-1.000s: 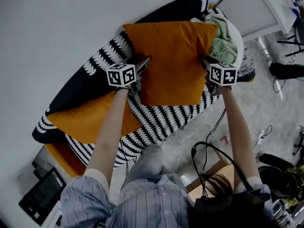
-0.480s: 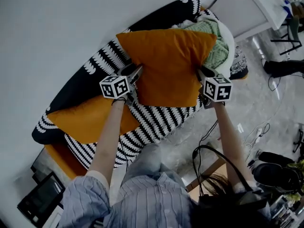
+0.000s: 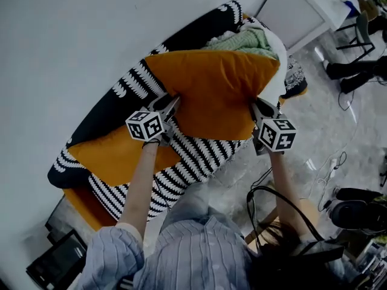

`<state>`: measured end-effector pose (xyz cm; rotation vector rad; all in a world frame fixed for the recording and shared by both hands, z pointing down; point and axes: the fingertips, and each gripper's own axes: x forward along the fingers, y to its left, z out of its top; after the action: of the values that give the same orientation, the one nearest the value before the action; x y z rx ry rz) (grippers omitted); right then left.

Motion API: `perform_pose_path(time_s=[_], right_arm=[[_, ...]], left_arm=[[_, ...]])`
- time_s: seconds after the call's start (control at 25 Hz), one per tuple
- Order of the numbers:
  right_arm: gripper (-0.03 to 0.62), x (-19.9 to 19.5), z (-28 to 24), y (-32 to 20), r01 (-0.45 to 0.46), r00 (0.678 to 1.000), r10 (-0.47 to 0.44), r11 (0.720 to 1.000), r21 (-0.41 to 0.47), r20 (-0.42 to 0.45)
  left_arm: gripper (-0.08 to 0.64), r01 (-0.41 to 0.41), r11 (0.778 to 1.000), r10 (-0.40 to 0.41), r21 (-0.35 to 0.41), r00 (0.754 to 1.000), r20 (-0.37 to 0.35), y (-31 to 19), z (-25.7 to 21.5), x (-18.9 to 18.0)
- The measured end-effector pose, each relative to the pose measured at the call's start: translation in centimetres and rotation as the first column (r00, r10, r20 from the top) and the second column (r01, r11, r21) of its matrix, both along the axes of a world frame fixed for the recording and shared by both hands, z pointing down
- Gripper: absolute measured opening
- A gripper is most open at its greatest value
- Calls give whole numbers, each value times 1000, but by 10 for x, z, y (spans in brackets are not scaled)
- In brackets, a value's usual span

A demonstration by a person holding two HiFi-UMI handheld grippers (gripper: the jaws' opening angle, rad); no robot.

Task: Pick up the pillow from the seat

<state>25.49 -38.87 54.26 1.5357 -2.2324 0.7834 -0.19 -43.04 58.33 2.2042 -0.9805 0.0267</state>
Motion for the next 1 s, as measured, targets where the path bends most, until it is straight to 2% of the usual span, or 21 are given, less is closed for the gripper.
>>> perform_pose_path(time_s=[0.28,0.52,1.0], right_arm=[[46,5,-59,64,-36,999,32,995,88,44],[46,0,-85,123,-56,996,49,992,114,68],[44,-20,-107,253,-112,985,93,985,130,148]], left_arm=[[129,-24,997,24,70,1000,-6,59,-52,7],[130,-41,992,42,120,999,-6,110,-85,1],[126,-52,991,51,127,999,12,232,-118,-21]])
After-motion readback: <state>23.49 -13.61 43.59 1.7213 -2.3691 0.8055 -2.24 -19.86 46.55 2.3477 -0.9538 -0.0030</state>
